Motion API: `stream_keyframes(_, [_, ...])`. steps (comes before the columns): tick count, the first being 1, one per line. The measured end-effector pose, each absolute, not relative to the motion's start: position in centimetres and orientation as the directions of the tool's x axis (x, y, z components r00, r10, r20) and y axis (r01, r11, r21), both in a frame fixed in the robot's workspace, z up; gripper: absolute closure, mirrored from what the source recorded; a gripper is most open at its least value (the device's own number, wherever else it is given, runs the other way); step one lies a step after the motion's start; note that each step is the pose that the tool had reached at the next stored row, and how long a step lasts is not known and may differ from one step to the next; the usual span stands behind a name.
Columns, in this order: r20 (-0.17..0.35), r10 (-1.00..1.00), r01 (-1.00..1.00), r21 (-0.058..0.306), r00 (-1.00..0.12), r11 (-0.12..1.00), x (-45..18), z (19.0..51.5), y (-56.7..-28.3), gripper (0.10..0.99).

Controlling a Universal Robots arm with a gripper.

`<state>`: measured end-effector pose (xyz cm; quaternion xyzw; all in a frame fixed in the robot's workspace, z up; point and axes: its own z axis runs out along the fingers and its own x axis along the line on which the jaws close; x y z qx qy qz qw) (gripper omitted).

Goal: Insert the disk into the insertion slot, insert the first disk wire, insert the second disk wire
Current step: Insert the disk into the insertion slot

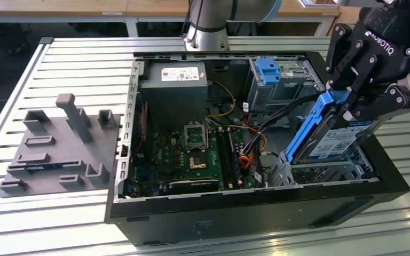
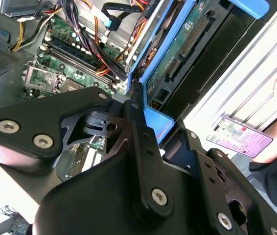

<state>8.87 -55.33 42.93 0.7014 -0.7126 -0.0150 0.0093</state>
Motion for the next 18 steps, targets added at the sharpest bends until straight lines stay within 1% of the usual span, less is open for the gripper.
stream_keyframes(18, [-0.008, -1.000, -0.999, 0.034, -0.016, 0.016, 8.87, 41.91, -55.33, 0.722])
